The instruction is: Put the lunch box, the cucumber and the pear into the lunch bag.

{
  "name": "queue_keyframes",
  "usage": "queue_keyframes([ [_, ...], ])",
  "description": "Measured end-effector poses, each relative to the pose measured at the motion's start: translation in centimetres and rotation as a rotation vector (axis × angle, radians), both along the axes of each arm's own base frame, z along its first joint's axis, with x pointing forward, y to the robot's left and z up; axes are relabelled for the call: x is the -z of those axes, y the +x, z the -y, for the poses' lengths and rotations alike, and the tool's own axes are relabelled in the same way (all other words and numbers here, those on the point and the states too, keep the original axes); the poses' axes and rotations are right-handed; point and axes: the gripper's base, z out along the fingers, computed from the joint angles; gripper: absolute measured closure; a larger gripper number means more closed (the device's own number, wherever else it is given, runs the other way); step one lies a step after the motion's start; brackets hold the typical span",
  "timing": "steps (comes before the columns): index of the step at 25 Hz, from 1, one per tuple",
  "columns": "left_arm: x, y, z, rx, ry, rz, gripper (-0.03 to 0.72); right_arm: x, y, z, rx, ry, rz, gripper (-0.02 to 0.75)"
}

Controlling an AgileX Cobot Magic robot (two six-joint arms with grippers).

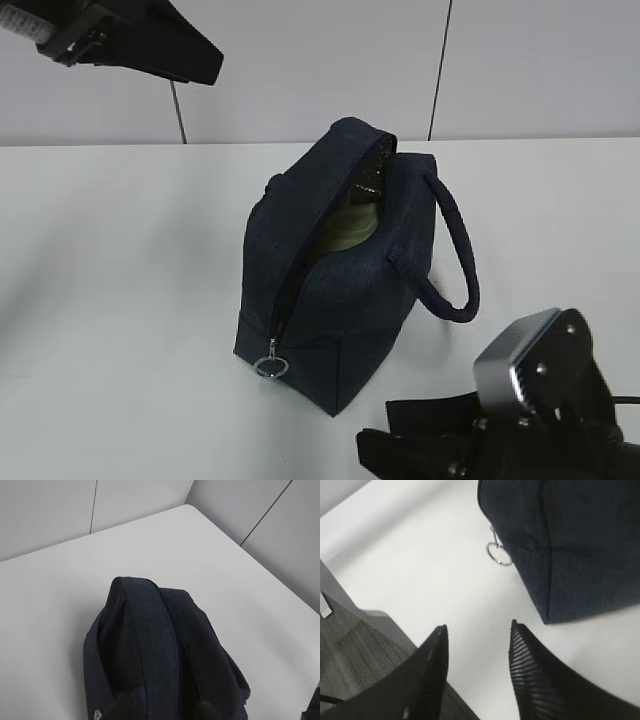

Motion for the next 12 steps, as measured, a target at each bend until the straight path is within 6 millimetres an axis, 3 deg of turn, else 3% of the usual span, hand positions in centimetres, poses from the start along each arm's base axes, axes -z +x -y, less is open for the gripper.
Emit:
queue_keyframes([
  [7,0.4,0.0,-0.3,0.011,0.063,0.007,0.449,2.9,1.0,-1.9,-0.116,-0.090,0.033,0.414],
  [12,1.8,0.2,-0.7,-0.017,0.111,0.019,0.449,2.6,2.3,-3.2,-0.162,-0.134,0.130,0.414],
])
